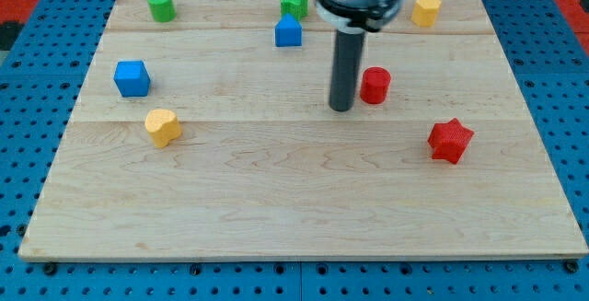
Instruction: Push the red circle to the center right
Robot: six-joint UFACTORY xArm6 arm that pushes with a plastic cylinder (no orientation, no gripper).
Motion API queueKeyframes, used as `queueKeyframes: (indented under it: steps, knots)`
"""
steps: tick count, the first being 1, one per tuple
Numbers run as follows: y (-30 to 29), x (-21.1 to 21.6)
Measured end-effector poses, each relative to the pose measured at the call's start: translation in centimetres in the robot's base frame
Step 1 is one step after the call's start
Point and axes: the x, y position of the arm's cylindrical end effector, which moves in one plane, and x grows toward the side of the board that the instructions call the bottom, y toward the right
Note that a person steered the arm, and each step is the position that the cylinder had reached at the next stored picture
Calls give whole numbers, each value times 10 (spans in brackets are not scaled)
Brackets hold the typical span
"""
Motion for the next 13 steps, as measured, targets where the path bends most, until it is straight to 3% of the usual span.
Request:
queueKeyframes:
  steps: [2,4,7,9,13]
  knots:
    - [8,-15]
    - [87,-15]
    - [62,-52]
    - [109,-52]
    - [139,-52]
